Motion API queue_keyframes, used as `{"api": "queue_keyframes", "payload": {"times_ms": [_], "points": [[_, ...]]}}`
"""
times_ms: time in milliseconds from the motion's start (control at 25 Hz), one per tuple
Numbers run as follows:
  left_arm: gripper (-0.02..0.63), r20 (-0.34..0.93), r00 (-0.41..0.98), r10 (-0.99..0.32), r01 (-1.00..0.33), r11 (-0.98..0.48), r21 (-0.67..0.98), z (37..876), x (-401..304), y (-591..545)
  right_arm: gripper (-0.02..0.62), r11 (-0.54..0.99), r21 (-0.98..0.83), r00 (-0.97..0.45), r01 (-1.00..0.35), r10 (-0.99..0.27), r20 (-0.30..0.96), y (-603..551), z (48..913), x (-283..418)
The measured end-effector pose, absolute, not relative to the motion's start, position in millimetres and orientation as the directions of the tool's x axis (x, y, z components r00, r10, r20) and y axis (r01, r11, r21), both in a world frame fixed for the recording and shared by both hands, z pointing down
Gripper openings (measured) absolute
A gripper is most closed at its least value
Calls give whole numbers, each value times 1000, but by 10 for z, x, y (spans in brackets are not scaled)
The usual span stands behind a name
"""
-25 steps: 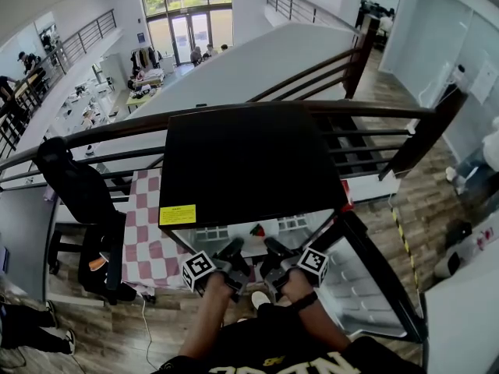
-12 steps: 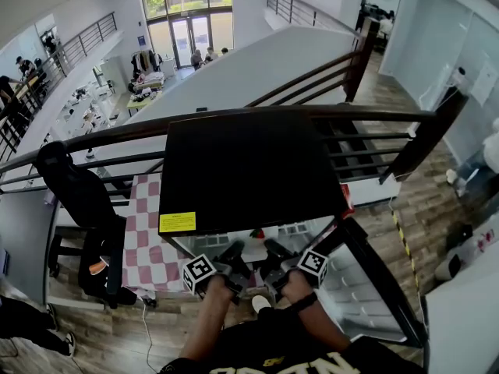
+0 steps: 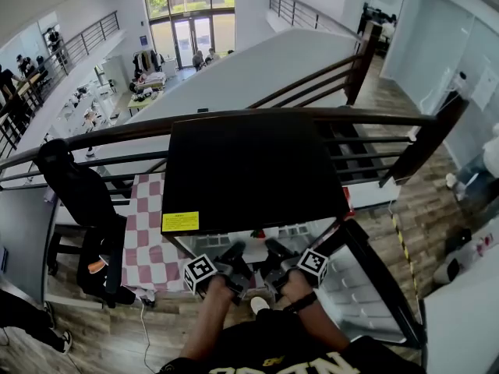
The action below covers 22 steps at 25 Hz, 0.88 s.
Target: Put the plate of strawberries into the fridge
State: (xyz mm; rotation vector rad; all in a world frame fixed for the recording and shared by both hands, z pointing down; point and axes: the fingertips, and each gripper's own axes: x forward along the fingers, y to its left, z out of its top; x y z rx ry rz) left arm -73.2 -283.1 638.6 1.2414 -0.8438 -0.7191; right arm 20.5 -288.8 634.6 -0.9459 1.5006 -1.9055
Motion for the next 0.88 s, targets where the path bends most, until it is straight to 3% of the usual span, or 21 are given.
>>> {"api": "queue_keyframes", "payload": {"times_ms": [280, 480, 720, 880], "points": [[33, 143, 517, -844, 3, 169, 986, 6355, -739, -2827, 34, -183, -978, -647, -100, -735, 204, -2900, 6302, 198], [33, 147, 505, -850, -2, 170, 986, 6357, -780, -2814, 217, -95, -983, -644, -156, -745, 174, -2939, 6209, 209], [42, 69, 490, -869, 4, 81, 997, 6221, -813, -2813, 272, -49, -989, -652, -143, -746, 131, -2872, 6046, 218], [122, 26, 494, -869, -8, 25, 1000, 6064, -793, -2799, 285, -15, -988, -647, -152, -754, 111, -2831, 5965, 293]]}}
